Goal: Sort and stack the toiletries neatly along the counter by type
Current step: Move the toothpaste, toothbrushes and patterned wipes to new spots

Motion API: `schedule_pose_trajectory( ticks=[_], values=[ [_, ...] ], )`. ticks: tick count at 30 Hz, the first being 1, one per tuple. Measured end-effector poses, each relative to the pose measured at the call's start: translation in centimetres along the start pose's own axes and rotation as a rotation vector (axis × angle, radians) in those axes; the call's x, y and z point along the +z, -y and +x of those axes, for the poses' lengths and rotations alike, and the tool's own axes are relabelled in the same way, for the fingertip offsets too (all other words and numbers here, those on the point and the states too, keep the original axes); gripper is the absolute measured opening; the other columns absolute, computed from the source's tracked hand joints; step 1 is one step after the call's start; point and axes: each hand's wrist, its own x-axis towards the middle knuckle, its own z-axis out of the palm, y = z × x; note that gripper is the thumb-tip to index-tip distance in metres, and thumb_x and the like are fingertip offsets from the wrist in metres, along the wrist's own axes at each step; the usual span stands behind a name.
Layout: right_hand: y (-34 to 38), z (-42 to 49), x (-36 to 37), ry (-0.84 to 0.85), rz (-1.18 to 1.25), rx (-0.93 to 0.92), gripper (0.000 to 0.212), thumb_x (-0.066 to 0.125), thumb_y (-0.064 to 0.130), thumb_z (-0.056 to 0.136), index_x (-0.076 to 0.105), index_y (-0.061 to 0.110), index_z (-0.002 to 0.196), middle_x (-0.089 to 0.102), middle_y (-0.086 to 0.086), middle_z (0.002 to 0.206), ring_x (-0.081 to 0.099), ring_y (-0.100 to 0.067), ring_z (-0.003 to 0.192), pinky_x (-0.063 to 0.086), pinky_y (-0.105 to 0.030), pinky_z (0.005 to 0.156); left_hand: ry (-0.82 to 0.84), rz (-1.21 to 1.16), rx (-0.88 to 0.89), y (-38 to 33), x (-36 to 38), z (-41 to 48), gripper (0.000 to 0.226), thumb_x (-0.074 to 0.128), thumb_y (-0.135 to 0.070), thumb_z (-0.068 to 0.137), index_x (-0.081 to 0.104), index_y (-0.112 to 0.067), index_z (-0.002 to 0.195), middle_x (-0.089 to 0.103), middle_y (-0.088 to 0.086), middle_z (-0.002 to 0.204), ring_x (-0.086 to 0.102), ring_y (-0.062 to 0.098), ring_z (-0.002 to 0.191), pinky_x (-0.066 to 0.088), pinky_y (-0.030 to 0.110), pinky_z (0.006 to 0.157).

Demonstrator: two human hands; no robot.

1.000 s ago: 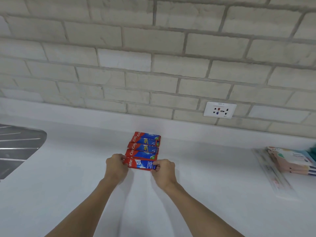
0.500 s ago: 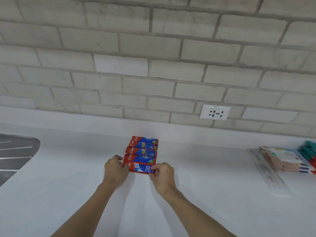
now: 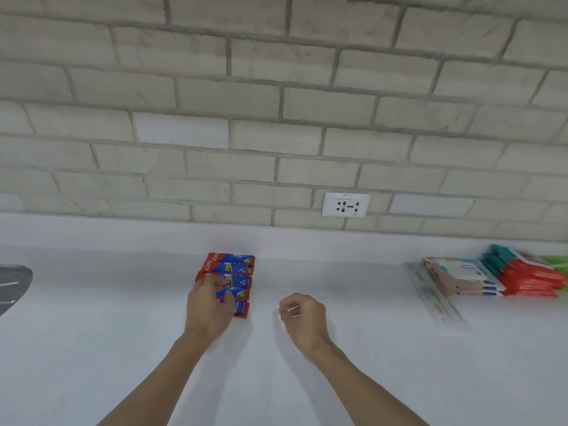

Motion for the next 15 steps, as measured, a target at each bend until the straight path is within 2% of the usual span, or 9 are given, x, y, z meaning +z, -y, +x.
schedule_pose_trajectory(
  ticks=[5, 9, 15],
  values=[
    [-2.1, -1.2, -5.3, -0.050, 0.037, 0.025, 0.017, 0.063, 0.010, 0.088, 0.068, 0.025, 0.081, 0.069, 0.006, 0.088, 0.063, -0.009, 0.077, 0.045, -0.006, 0.059, 0.079, -0.011, 0.173, -4.8, 4.3, -2.3, 0.017, 0.065, -0.009, 0.085, 0.063, -0.012, 0.101, 0.060, -0.001, 0.097, 0.058, 0.015, 0.089, 0.048, 0.026, 0.077],
    [-5.0, -1.8, -10.4, -0.118, 0.019, 0.033, 0.020, 0.063, 0.008, 0.086, 0.068, 0.025, 0.076, 0.070, 0.008, 0.084, 0.065, -0.011, 0.075, 0.045, -0.007, 0.059, 0.146, -0.021, 0.249, -9.1, 8.6, -4.3, 0.014, 0.065, -0.012, 0.086, 0.064, -0.014, 0.100, 0.061, -0.002, 0.096, 0.056, 0.010, 0.082, 0.038, 0.009, 0.064],
    [-9.9, -2.2, -18.3, -0.216, -0.017, 0.059, 0.024, 0.065, 0.009, 0.087, 0.065, 0.030, 0.075, 0.070, 0.009, 0.085, 0.064, -0.007, 0.073, 0.043, -0.003, 0.061, 0.267, -0.028, 0.295, -14.6, 15.1, -7.7, 0.015, 0.062, -0.018, 0.088, 0.063, -0.019, 0.102, 0.059, -0.004, 0.098, 0.054, 0.007, 0.081, 0.037, 0.010, 0.069]
  ],
)
